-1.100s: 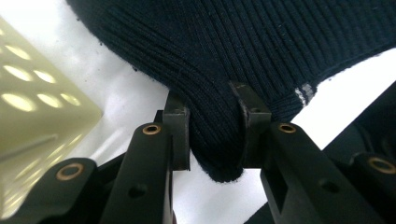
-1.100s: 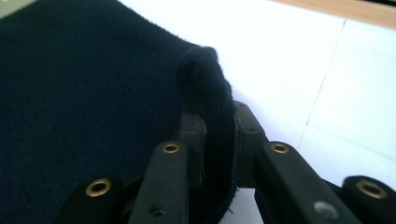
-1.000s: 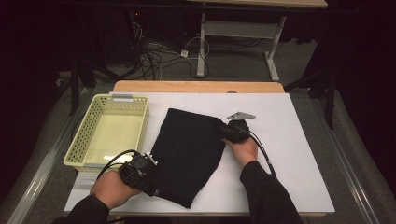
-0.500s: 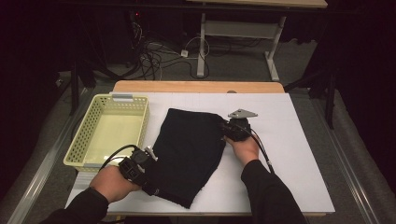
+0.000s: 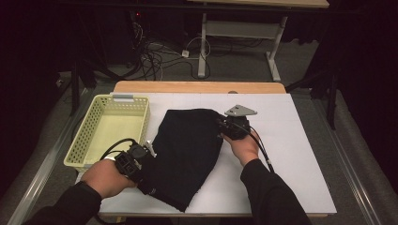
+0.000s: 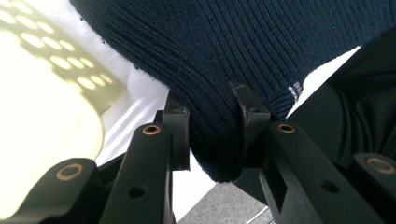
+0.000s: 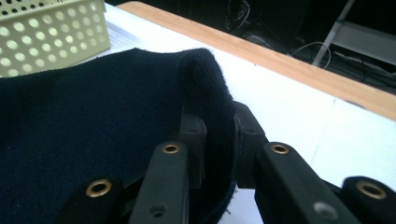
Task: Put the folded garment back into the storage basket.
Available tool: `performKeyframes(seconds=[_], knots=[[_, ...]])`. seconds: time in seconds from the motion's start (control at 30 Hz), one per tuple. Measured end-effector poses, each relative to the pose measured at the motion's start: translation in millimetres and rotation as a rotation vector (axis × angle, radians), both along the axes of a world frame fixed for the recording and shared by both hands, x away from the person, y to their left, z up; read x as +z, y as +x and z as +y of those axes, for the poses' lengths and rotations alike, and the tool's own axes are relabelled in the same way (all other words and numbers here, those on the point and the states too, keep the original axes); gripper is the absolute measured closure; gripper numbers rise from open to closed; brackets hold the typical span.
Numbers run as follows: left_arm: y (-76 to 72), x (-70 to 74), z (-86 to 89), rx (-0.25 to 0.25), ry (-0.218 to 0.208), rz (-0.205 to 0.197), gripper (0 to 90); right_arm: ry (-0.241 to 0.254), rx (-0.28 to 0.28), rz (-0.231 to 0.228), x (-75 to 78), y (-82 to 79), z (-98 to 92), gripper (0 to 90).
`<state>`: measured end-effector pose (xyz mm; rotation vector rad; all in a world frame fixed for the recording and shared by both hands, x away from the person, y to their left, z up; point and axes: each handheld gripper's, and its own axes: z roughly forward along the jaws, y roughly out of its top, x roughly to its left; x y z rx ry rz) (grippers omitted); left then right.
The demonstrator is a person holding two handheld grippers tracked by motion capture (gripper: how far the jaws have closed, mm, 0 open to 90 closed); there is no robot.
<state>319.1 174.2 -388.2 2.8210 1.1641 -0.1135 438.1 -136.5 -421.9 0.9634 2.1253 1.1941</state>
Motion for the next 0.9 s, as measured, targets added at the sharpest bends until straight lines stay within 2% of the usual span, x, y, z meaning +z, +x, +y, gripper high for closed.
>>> performKeyframes(seconds=[0.17, 0.27, 0.57, 0.9], knots=[[-1.3, 7.2, 6.7, 0.008, 0.01, -0.006, 68.8, 0.022, 0.017, -0.01, 6.1, -2.0, 5.5, 78.5], [-1.8, 9.1, 9.2, 0.006, 0.015, -0.004, 68.8, 0.035, 0.023, 0.009, 5.1, -1.7, 7.3, 78.5], [-2.2, 3.9, 9.6, -0.004, 0.015, 0.0, 68.8, 0.024, 0.031, 0.031, -3.0, -1.3, 13.2, 78.4], [-2.0, 1.9, 11.1, -0.018, 0.016, -0.004, 68.8, 0.041, 0.037, 0.05, -6.2, -0.8, 12.1, 78.4]])
